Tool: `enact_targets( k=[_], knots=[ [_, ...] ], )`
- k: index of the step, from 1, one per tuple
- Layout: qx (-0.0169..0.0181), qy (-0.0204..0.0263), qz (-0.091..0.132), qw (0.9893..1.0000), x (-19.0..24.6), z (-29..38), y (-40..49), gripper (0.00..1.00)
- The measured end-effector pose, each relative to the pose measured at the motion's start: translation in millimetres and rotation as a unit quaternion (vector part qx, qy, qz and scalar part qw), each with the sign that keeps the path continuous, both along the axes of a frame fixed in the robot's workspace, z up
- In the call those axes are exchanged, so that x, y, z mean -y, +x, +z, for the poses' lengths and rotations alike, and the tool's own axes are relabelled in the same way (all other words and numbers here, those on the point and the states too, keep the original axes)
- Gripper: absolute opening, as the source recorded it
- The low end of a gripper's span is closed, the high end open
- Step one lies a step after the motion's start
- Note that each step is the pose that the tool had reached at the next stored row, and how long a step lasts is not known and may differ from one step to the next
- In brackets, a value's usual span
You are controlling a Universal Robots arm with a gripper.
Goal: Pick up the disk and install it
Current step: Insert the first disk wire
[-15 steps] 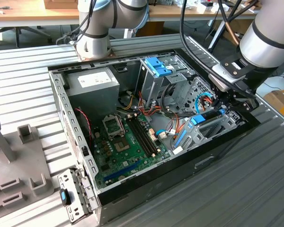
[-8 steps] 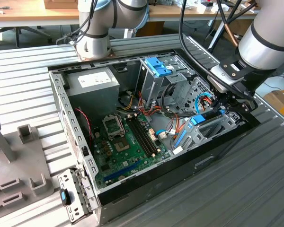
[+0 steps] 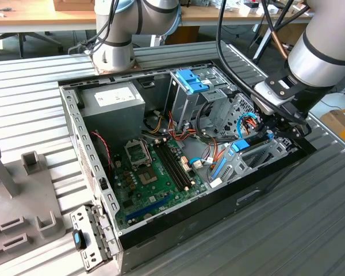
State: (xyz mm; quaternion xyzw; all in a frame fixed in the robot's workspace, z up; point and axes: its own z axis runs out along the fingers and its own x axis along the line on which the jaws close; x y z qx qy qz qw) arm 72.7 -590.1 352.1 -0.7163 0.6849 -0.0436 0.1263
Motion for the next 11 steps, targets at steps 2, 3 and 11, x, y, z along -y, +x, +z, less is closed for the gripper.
enact_targets(
  k=[2,3,11],
  knots=[
    [0.0000,0.0010,0.000,1.0000,0.0,-1.1,0.0,0.16],
    [0.0000,0.0010,0.000,1.0000,0.0,-2.0,0.6,0.16],
    [0.0000,0.0012,0.000,1.0000,0.0,-5.0,0.9,0.16]
  ],
)
